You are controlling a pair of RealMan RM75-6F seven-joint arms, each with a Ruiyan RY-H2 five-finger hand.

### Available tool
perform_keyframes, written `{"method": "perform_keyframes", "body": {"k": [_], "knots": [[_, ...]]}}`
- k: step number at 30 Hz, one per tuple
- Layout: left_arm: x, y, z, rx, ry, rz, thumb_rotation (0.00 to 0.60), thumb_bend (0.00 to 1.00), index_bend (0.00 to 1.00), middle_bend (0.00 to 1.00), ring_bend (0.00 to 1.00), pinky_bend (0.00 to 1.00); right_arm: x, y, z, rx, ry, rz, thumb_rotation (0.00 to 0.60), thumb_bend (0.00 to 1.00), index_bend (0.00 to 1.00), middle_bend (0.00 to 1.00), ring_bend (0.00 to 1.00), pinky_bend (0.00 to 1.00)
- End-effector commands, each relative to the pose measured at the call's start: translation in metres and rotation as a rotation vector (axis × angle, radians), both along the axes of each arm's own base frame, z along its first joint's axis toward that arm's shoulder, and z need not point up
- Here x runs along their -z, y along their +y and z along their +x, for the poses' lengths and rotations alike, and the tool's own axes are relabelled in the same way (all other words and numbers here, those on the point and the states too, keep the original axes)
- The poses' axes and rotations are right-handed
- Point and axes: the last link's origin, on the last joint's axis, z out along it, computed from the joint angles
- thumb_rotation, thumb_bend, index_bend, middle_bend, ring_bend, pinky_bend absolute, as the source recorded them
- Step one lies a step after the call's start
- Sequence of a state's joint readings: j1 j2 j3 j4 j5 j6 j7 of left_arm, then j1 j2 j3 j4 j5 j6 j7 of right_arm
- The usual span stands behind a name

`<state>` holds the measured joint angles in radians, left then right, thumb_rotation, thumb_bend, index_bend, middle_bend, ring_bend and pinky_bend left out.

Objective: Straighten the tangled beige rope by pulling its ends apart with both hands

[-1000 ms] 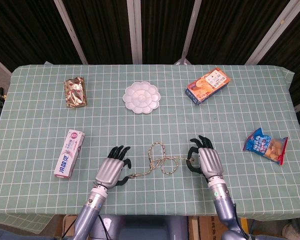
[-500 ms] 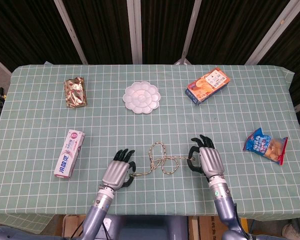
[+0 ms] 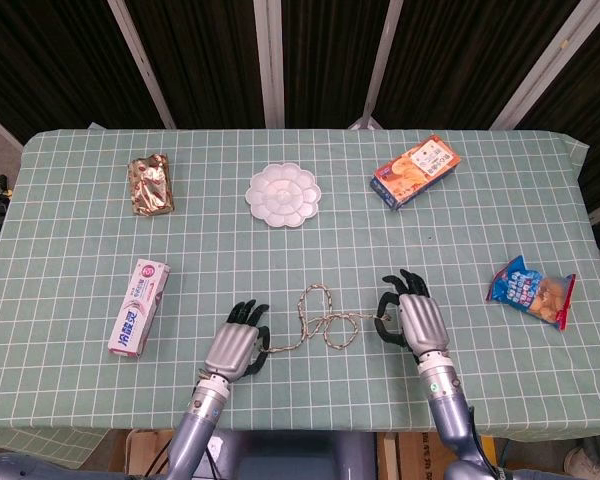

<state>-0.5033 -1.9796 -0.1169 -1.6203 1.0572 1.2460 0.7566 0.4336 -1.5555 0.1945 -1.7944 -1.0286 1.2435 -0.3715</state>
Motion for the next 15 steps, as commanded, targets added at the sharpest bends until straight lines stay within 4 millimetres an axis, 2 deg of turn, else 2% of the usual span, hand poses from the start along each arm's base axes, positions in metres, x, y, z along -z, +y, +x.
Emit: {"method": "perform_keyframes", "body": {"k": [1,8,15], "knots": [[-0.003,0.001,-0.002,-0.001,0.001,0.007,0.600,0.52,0.58,0.10,0.00,0.00,-0.002,-0.001,-0.001,-0.001,0.004,-0.004,0.600,0.44,0.62,0.22,0.00,0.00],[-0.022,0.010,-0.008,0.000,-0.002,0.044,0.600,0.52,0.58,0.10,0.00,0.00,-0.013,-0.005,-0.006,0.008,0.013,-0.029,0.600,0.44,0.62,0.22,0.00,0.00],[-0.071,0.027,-0.031,0.014,0.027,0.133,0.600,0.52,0.58,0.11,0.00,0.00,-0.039,-0.014,-0.029,0.038,0.057,-0.091,0.600,0.44,0.62,0.22,0.00,0.00]]}}
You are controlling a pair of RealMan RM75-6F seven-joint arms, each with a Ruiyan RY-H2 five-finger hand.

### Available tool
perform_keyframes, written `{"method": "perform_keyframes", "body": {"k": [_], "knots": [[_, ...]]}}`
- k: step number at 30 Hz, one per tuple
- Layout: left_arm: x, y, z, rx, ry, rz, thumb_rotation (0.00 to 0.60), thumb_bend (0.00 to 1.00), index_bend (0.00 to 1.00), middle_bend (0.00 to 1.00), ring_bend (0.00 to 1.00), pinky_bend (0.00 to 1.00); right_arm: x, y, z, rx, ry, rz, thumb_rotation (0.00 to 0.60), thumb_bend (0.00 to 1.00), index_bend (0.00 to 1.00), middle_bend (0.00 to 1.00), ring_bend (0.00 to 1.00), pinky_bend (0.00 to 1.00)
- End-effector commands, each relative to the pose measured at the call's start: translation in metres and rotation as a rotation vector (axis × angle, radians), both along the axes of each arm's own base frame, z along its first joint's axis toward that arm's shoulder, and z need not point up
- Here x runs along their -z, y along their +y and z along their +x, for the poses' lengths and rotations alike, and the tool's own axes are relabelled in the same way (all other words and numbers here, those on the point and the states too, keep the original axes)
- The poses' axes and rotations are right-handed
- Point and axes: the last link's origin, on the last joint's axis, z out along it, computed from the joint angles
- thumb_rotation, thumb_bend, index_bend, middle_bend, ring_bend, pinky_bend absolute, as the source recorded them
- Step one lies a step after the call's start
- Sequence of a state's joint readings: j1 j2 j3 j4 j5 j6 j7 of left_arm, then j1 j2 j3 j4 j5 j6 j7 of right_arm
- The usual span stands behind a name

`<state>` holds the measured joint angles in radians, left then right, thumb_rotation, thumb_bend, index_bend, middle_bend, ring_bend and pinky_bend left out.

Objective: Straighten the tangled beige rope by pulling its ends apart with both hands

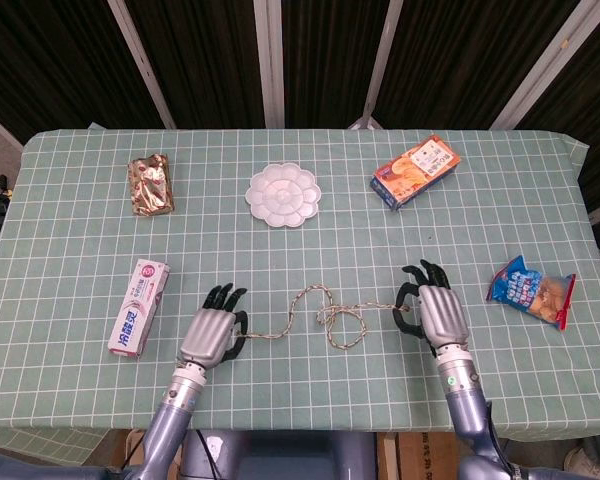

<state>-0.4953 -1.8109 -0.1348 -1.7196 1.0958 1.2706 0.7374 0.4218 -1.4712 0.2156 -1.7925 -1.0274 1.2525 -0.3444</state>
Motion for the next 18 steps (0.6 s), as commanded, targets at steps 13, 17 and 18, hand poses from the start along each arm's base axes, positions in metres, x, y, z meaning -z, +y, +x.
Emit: {"method": "perform_keyframes", "body": {"k": [13,17,18], "knots": [[-0.121,0.029,-0.056,-0.033,0.024,0.208,0.600,0.52,0.58,0.11,0.00,0.00,-0.067,-0.016,-0.060,0.134,0.018,-0.166,0.600,0.44,0.62,0.22,0.00,0.00],[-0.139,0.033,-0.075,-0.072,0.034,0.243,0.600,0.52,0.59,0.11,0.00,0.00,-0.076,-0.018,-0.073,0.166,0.026,-0.199,0.600,0.44,0.62,0.22,0.00,0.00],[-0.142,0.034,-0.080,-0.082,0.036,0.248,0.600,0.52,0.59,0.11,0.00,0.00,-0.078,-0.018,-0.076,0.172,0.029,-0.205,0.600,0.44,0.62,0.22,0.00,0.00]]}}
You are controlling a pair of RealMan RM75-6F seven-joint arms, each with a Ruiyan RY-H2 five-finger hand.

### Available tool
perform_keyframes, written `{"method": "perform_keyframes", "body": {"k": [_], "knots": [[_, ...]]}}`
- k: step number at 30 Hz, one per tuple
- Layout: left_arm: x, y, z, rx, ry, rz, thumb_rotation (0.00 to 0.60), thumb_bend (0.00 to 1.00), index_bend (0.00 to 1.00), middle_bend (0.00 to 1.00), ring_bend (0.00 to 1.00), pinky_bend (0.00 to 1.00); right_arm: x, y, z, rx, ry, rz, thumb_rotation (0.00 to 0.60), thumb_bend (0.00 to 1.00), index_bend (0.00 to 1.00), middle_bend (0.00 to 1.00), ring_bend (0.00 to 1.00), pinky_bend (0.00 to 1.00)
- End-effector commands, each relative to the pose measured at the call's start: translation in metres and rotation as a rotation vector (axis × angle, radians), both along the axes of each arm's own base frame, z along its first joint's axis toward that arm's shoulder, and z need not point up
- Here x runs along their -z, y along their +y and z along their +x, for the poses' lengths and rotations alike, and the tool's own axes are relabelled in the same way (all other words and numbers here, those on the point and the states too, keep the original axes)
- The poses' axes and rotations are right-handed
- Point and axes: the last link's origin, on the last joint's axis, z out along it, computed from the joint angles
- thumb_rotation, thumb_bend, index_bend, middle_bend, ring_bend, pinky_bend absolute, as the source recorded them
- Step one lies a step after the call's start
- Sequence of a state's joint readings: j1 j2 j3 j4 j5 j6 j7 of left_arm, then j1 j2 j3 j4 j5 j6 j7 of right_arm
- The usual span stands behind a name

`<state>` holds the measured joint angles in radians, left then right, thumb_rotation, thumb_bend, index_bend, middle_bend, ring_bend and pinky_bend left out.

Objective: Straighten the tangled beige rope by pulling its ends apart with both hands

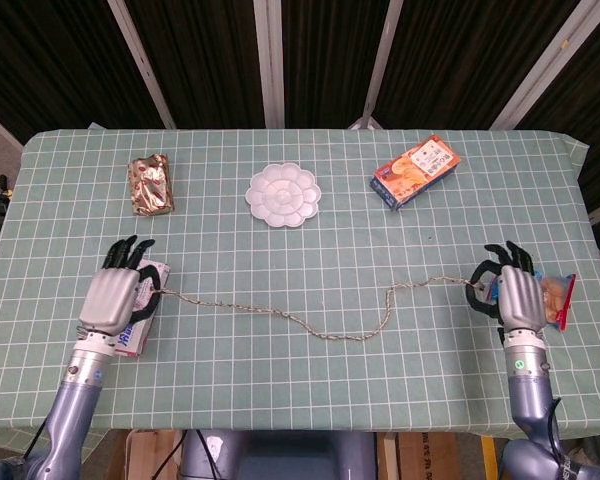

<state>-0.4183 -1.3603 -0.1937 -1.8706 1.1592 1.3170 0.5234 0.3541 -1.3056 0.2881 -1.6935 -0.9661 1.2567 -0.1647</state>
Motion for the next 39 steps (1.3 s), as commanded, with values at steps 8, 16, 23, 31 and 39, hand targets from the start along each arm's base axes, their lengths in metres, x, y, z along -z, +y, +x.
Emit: {"method": "perform_keyframes", "body": {"k": [8,16,23,31,39], "knots": [[-0.013,0.005,-0.025,-0.046,0.011,0.027,0.600,0.52,0.59,0.11,0.00,0.00,-0.015,-0.002,-0.027,0.063,0.049,-0.052,0.600,0.45,0.62,0.22,0.00,0.00],[-0.008,0.003,-0.032,-0.055,0.025,0.020,0.600,0.52,0.59,0.11,0.00,0.00,-0.025,-0.005,-0.054,0.144,0.096,-0.091,0.600,0.45,0.62,0.22,0.00,0.00],[-0.006,0.001,-0.037,-0.070,0.029,0.013,0.600,0.52,0.59,0.11,0.00,0.00,-0.026,-0.004,-0.071,0.202,0.106,-0.091,0.600,0.45,0.62,0.22,0.00,0.00],[0.004,0.001,-0.039,-0.074,0.038,-0.005,0.600,0.52,0.59,0.11,0.00,0.00,-0.022,-0.004,-0.077,0.214,0.119,-0.078,0.600,0.45,0.62,0.22,0.00,0.00],[0.028,0.001,-0.042,-0.088,0.074,-0.048,0.600,0.52,0.59,0.11,0.00,0.00,-0.018,-0.003,-0.089,0.241,0.179,-0.049,0.600,0.45,0.62,0.22,0.00,0.00]]}}
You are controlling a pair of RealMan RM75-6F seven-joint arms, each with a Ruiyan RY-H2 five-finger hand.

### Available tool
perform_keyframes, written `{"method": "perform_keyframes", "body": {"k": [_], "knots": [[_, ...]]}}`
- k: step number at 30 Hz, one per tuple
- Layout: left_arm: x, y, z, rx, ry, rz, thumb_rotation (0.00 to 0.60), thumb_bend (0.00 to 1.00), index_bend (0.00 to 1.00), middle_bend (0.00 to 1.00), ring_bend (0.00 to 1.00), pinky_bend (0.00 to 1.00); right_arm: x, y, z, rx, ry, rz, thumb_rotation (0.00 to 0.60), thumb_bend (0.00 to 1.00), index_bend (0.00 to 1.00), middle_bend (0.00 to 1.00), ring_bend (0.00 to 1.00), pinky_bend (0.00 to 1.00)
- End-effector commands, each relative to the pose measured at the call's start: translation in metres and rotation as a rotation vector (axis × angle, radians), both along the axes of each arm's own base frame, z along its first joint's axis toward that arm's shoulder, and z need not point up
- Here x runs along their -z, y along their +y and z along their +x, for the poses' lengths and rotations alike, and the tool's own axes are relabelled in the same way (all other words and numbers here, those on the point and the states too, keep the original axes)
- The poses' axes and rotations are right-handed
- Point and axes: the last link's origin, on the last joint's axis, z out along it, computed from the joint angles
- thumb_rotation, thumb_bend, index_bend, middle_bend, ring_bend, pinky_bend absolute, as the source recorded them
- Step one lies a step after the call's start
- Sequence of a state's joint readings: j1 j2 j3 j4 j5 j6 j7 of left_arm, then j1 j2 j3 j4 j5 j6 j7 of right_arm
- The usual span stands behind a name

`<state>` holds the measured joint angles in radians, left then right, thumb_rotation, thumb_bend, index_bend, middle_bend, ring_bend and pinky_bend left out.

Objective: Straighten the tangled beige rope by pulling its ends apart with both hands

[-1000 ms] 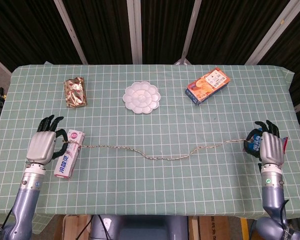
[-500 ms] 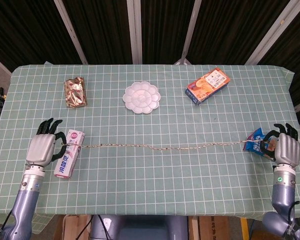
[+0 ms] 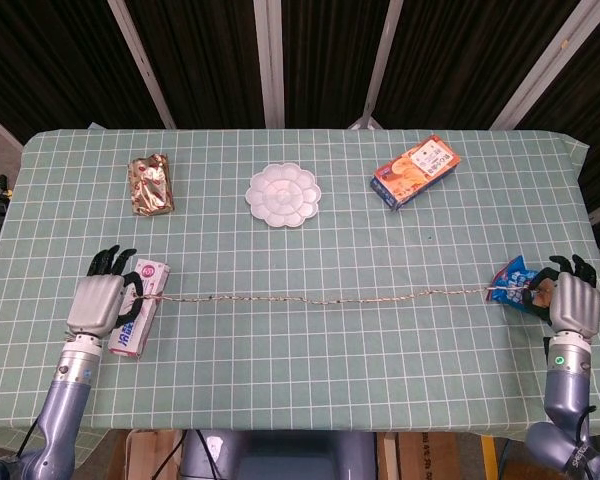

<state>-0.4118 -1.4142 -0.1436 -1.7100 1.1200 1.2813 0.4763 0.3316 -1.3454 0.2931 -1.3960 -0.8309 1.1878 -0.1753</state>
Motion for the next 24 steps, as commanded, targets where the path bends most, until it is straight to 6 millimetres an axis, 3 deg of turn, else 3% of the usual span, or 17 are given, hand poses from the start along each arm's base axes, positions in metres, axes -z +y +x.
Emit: {"method": "perform_keyframes", "body": {"k": [1,9,11,16,18,24], "knots": [[0.007,0.000,-0.002,-0.005,0.013,-0.009,0.600,0.52,0.59,0.11,0.00,0.00,0.002,-0.001,-0.005,0.015,0.018,0.009,0.600,0.45,0.62,0.22,0.00,0.00],[0.012,0.001,-0.002,-0.008,0.027,-0.017,0.600,0.52,0.58,0.11,0.00,0.00,0.004,0.000,-0.009,0.029,0.038,0.031,0.600,0.45,0.60,0.22,0.00,0.00],[0.013,0.000,-0.002,-0.008,0.031,-0.021,0.600,0.50,0.55,0.09,0.00,0.00,0.005,0.000,-0.009,0.031,0.039,0.040,0.600,0.45,0.53,0.21,0.00,0.00],[0.011,-0.002,-0.003,-0.009,0.048,-0.034,0.600,0.32,0.37,0.01,0.00,0.00,0.005,0.002,-0.009,0.042,0.040,0.068,0.600,0.45,0.06,0.02,0.00,0.00],[0.009,-0.002,-0.004,-0.013,0.049,-0.037,0.600,0.26,0.31,0.00,0.00,0.00,0.005,0.003,-0.009,0.043,0.041,0.077,0.600,0.45,0.00,0.00,0.00,0.00],[-0.002,-0.005,-0.004,-0.023,0.027,-0.034,0.600,0.18,0.26,0.00,0.00,0.00,0.003,0.006,-0.005,0.034,0.034,0.090,0.600,0.45,0.00,0.00,0.00,0.00]]}}
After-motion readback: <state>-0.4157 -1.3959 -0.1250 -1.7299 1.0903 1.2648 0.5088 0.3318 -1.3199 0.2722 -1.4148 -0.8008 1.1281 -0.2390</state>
